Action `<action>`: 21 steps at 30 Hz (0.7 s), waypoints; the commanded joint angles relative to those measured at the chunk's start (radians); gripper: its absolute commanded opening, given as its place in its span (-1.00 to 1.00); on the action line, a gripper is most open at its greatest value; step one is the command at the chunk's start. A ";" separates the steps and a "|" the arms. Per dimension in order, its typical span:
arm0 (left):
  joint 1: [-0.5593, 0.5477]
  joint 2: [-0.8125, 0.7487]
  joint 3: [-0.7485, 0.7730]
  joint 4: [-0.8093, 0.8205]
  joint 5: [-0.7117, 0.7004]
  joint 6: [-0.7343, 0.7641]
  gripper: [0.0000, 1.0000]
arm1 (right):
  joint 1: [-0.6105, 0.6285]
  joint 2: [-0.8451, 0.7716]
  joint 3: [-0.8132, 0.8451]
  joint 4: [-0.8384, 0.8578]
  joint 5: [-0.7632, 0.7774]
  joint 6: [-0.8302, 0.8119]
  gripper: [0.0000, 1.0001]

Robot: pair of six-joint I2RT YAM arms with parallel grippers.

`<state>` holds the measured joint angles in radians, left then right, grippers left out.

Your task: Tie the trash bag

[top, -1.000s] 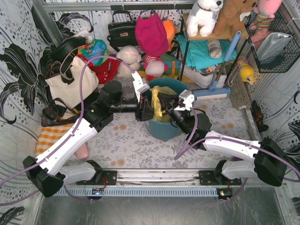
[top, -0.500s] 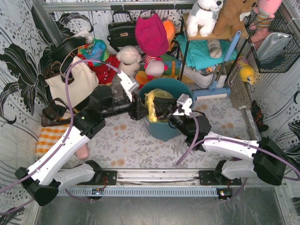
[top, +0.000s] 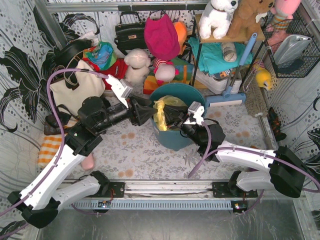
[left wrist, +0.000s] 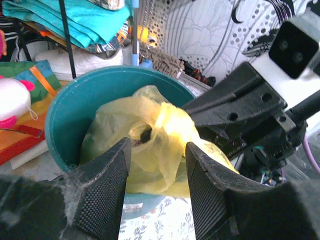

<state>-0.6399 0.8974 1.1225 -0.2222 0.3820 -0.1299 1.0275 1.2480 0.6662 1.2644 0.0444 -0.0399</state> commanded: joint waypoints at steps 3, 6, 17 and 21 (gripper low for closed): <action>-0.001 0.061 0.102 0.110 -0.120 -0.056 0.12 | 0.005 -0.010 -0.010 0.039 -0.014 -0.010 -1.00; -0.001 0.110 0.139 0.112 -0.062 -0.072 0.12 | 0.005 -0.012 -0.010 0.035 -0.007 -0.014 -1.00; -0.001 0.209 0.190 0.038 0.077 -0.070 0.06 | 0.005 -0.018 -0.010 0.025 0.006 -0.024 -1.00; -0.003 0.220 0.192 0.032 0.112 -0.073 -0.24 | 0.005 -0.013 -0.008 0.027 0.010 -0.028 -1.00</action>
<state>-0.6399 1.1175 1.2728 -0.1989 0.4358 -0.2047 1.0275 1.2480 0.6651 1.2594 0.0460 -0.0471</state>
